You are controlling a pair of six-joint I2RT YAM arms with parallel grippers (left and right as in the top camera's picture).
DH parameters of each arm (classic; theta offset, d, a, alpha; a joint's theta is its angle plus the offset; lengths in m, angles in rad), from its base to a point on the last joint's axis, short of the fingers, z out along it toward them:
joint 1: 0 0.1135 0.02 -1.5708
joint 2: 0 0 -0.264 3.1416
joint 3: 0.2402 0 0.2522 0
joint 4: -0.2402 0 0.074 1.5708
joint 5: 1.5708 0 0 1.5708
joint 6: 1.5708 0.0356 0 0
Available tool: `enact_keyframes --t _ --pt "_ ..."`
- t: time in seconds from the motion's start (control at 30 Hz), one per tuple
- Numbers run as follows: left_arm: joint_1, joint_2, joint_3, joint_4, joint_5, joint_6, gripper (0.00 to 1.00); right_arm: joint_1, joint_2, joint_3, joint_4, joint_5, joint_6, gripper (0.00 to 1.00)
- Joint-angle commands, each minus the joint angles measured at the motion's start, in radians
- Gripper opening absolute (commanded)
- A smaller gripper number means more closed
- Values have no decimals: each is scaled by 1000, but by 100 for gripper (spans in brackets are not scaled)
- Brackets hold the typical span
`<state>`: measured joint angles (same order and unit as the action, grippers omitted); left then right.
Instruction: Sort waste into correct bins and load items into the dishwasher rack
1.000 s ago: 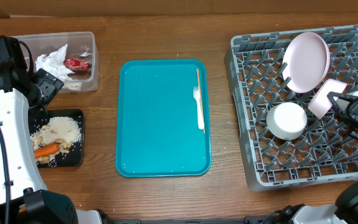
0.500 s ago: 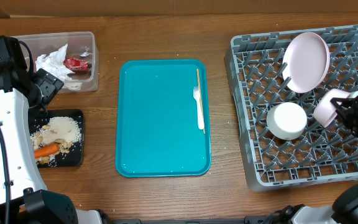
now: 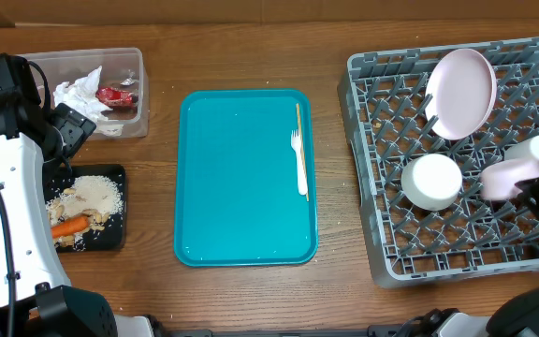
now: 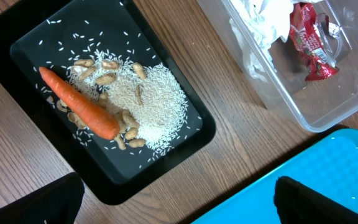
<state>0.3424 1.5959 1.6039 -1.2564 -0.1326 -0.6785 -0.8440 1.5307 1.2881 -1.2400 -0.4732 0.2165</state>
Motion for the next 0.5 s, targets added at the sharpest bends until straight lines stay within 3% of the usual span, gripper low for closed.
enact_keyframes --t 0.0,0.3,0.47 --pt "3 1 20 1 -16 5 100 -4 -5 5 -19 66 24 22" --pt "3 1 20 2 -16 5 100 -3 -47 127 -151 107 20 22" --pt "3 1 20 1 -16 5 100 -2 -66 160 -85 185 55 22"
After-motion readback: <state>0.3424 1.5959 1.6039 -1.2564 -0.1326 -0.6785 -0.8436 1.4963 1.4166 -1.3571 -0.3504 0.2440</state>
